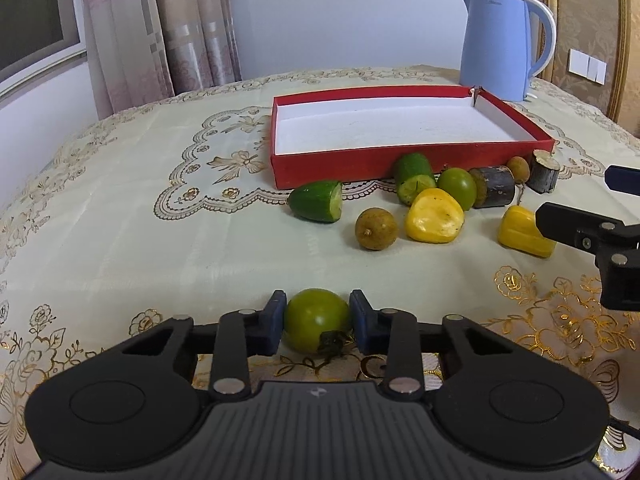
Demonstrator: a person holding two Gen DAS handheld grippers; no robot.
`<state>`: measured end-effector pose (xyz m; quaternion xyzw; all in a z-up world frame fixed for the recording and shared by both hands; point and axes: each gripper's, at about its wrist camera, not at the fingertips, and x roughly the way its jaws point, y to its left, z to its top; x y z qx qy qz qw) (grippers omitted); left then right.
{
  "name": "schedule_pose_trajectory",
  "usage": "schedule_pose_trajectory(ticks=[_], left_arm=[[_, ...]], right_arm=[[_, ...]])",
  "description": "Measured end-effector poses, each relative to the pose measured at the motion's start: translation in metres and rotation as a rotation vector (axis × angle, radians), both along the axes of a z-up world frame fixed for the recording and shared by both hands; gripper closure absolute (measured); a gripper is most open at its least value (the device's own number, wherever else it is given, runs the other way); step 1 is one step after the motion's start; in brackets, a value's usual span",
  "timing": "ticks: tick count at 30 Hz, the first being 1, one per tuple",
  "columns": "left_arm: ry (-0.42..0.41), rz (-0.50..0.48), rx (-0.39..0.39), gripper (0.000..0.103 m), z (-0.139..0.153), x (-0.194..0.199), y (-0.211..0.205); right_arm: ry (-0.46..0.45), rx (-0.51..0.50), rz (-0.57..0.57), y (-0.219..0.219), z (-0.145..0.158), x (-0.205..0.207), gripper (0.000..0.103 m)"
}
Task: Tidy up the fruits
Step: 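Close the left gripper on the round green-yellow fruit while the right gripper approaches the yellow papaya, then carry the green-yellow fruit into the tray with the left gripper while the right gripper grasps the yellow papaya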
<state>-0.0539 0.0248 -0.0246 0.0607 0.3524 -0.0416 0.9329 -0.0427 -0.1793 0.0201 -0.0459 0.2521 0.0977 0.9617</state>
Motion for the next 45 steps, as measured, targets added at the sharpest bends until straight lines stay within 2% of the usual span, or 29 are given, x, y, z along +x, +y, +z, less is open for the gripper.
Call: schedule_pose_trajectory(ticks=[9,11,18,23,27,28,29,34,35,36,45], left_arm=[[-0.015,0.021,-0.008,0.070,0.005,0.003,0.006],[-0.024,0.027,-0.011,0.070,0.008,0.005,0.008],[-0.062,0.025,-0.002,0.070,0.023,0.016,0.007],[-0.093,0.016,0.018,0.070,0.033,0.026,0.000],[-0.116,0.008,0.038,0.070,0.040,0.037,-0.007],[-0.121,0.007,0.040,0.070,0.042,0.040,-0.008],[-0.125,0.006,0.042,0.070,0.043,0.043,-0.009],[-0.140,0.012,0.024,0.070,0.052,0.062,-0.011],[-0.141,0.013,0.019,0.070,0.053,0.066,-0.012],[-0.144,0.012,0.014,0.070,0.055,0.070,-0.012],[-0.154,-0.004,-0.004,0.070,0.061,0.100,-0.021]], right_arm=[[0.002,-0.039,0.046,0.008,-0.003,-0.002,0.001],[0.015,-0.037,0.057,0.008,-0.003,-0.001,0.010],[0.048,-0.046,0.083,0.009,-0.008,0.006,0.020],[0.111,-0.023,0.119,0.006,-0.013,0.021,0.045],[0.167,-0.010,0.130,0.003,-0.023,0.038,0.049],[0.179,-0.008,0.131,0.003,-0.025,0.041,0.052],[0.196,-0.004,0.135,0.002,-0.028,0.045,0.061],[0.202,0.012,0.157,-0.003,-0.031,0.047,0.064],[0.200,0.024,0.156,-0.004,-0.031,0.047,0.070],[0.197,0.035,0.154,-0.006,-0.032,0.046,0.071],[0.154,0.078,0.149,-0.021,-0.020,0.036,0.071]])
